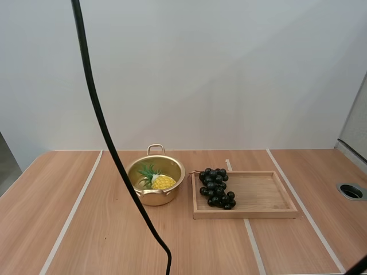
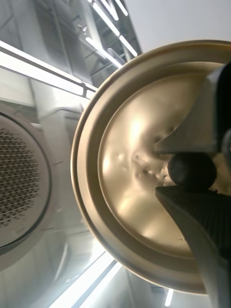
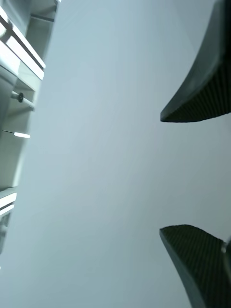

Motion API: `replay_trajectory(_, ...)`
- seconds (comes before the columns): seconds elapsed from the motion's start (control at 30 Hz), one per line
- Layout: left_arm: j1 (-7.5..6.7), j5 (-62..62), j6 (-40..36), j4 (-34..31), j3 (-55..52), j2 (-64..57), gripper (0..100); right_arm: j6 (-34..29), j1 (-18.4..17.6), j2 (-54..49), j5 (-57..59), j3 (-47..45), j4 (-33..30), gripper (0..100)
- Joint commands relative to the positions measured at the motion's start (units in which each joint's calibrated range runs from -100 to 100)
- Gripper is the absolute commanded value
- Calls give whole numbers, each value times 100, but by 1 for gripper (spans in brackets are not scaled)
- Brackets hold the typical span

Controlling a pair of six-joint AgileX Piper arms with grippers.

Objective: Open the pot, put the pineapple inside, and close it

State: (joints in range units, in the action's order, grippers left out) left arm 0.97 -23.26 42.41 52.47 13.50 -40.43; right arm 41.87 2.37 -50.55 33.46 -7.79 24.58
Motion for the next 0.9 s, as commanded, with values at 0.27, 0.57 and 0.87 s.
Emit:
replay_trajectory(0.27, -3, -109, 16, -395, -2211, 100, 0, -21, 139, -148, 586, 38, -273, 100)
replay_trajectory(0.57, -3, -1225, 16, -733, -3529, 738, 0, -21, 139, -148, 767, 38, -485, 100)
replay_trajectory(0.87, -3, -3576, 3, -883, -3578, 1534, 0, -21, 139, -148, 1219, 38, -708, 100)
